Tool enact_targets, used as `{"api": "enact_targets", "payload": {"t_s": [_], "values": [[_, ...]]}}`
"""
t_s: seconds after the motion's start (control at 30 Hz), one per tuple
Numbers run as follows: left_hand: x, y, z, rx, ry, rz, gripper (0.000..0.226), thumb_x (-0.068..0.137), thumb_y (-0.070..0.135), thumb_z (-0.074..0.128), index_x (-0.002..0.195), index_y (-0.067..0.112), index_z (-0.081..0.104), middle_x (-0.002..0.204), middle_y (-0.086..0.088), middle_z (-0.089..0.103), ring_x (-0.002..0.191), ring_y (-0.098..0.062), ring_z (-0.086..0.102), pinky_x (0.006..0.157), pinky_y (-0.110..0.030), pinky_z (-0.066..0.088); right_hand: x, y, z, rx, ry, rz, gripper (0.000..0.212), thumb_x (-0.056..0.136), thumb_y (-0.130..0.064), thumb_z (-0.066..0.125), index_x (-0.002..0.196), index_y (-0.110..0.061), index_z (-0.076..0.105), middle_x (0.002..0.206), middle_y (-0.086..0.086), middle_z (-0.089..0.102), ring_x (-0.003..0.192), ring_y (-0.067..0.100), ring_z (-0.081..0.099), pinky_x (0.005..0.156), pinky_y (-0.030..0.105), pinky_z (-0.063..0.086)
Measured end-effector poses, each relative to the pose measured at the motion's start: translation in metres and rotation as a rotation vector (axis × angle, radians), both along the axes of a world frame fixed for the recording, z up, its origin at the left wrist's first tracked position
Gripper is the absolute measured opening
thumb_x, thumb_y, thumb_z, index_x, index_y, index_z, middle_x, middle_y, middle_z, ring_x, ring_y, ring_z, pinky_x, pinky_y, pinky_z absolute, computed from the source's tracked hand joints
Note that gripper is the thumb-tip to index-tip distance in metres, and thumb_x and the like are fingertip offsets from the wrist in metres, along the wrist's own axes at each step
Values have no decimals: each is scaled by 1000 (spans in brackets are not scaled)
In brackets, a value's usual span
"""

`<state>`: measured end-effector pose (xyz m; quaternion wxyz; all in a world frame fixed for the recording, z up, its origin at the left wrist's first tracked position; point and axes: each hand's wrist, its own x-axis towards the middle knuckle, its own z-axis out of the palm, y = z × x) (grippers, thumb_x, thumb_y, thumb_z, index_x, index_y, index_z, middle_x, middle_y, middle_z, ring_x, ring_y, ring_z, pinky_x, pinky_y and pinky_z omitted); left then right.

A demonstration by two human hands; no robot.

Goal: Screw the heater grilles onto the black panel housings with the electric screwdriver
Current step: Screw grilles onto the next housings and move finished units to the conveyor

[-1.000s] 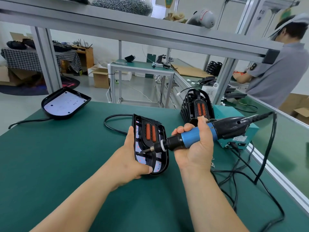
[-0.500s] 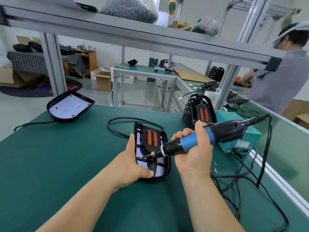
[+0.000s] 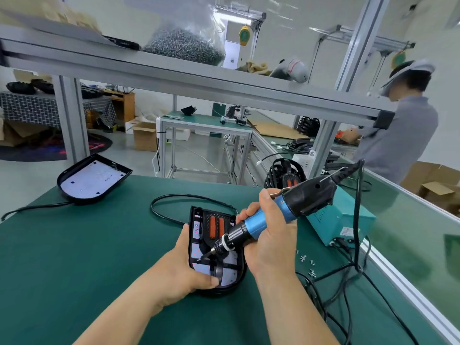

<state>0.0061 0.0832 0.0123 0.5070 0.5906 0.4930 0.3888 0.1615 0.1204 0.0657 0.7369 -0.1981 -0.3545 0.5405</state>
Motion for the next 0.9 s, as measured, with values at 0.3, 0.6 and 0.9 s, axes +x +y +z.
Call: {"api": "enact_targets", "payload": {"t_s": [0.3, 0.6, 0.9], "values": [[5, -4, 0, 77, 23, 50, 88, 59, 20, 83, 133, 43, 40, 113, 2, 72, 108, -30, 66, 101, -48, 51, 13, -4, -14, -50, 107, -7, 10, 76, -22, 72, 78, -23, 62, 59, 5, 49, 53, 22, 52, 59, 34, 51], [10, -4, 4, 121, -37, -42, 83, 66, 10, 83, 132, 43, 43, 124, 1, 69, 116, -25, 65, 98, -34, 54, 17, -3, -18, -64, 173, 27, 18, 73, -22, 74, 84, -19, 60, 59, 6, 51, 54, 22, 52, 59, 34, 53], [10, -8, 5, 65, 47, 6, 114, 64, 20, 81, 150, 43, 10, 122, 12, 69, 115, -11, 65, 107, -34, 46, 16, -7, -14, -20, 139, 33, 12, 77, -20, 70, 83, -21, 60, 60, 7, 48, 58, 24, 49, 60, 34, 53]]}}
